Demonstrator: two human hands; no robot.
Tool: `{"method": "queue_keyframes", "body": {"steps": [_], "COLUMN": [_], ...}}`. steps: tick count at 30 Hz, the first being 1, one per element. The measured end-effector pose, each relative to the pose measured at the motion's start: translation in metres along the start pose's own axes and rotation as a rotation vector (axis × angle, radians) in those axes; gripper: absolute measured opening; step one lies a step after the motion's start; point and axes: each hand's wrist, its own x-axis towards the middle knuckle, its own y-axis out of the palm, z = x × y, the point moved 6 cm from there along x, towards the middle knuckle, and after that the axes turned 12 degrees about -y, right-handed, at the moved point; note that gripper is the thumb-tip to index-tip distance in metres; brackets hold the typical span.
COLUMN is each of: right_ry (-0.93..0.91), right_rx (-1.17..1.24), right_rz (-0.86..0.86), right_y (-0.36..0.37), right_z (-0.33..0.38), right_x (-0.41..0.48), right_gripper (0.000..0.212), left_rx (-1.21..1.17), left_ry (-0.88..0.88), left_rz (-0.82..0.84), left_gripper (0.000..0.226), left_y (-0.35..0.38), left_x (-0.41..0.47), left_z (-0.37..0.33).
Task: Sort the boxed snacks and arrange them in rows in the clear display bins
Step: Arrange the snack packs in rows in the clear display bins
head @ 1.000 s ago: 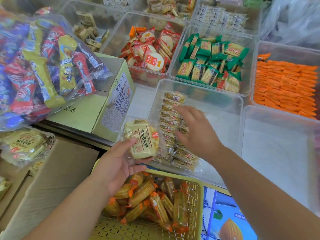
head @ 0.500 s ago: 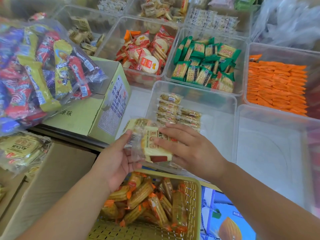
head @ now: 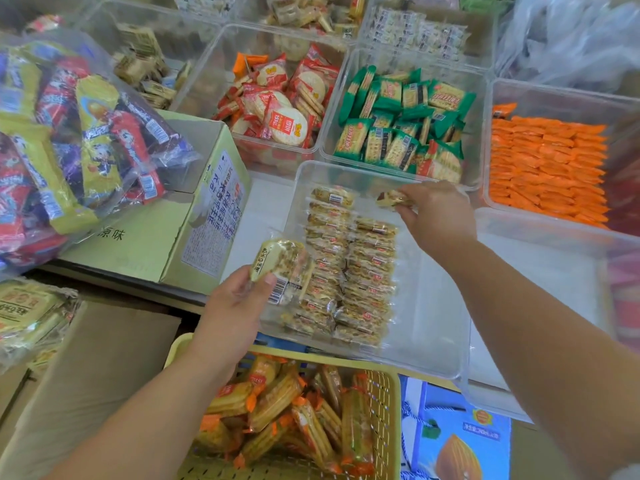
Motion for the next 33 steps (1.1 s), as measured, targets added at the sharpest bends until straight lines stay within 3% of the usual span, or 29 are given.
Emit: {"method": "queue_keyframes", "body": {"steps": [2,5,9,12,14,16,18,19,23,25,27,28,30,33], "right_ry": [0.017,0.042,0.045,0.008,0.003,0.033,0.060,0.081,0.060,0.033,0.028,0.023,0.045,0.296], "right_rx": [-0.075,0.000,0.168,0.165,0.165,0.172,0.176,0.176,-0.053,-0.103,0.111,0.273,0.596,1.337], "right_rz": [0.150,0.361,0.541,0.632,0.673,0.693,0.694,0.683,0.565,0.463,0.302,0.210,0.103,0.212], "right_y": [0.023,0.060,0.092,0.101,0.103,0.104,0.104,0.104,0.084,0.065,0.044,0.032,0.011,0.001], "right_z": [-0.001,0.003,0.005,0.010,0.014,0.015,0.015,0.014,0.022,0.033,0.051,0.062,0.086,0.124], "right_x": [0.012,0.022,0.027,0.031,0.034,0.034,0.032,0.030,0.022,0.012,-0.004,-0.014,-0.039,-0.080], "right_gripper": [0.015,0.012,0.019,0.030,0.039,0.042,0.045,0.046,0.039,0.036,0.038,0.038,0.036,0.048], "left_rx": [0.025,0.037,0.071,0.078,0.047,0.006,-0.038,-0.045,-0.114,-0.087,0.045,0.126,0.326,0.517], "left_ry": [-0.025,-0.004,0.000,-0.011,-0.022,-0.031,-0.031,-0.036,-0.055,-0.012,0.153,0.260,0.485,0.700], "left_rz": [0.029,0.026,0.031,0.020,0.020,0.031,0.034,0.025,-0.011,-0.067,-0.131,-0.146,-0.164,-0.128], "left_gripper": [0.021,0.013,0.043,0.017,0.017,0.034,0.084,0.092,0.079,0.057,0.021,0.015,0.043,0.065], "left_y": [0.001,0.000,0.002,0.002,0.002,0.003,0.003,0.002,-0.004,-0.008,-0.011,-0.012,-0.010,-0.003], "left_x": [0.005,0.010,0.010,0.009,0.007,0.005,0.005,0.005,0.002,-0.001,-0.011,-0.018,-0.032,-0.051], "left_z": [0.003,0.008,0.012,0.011,0.006,0.004,0.005,0.005,-0.001,-0.002,-0.011,-0.017,-0.023,-0.026]}}
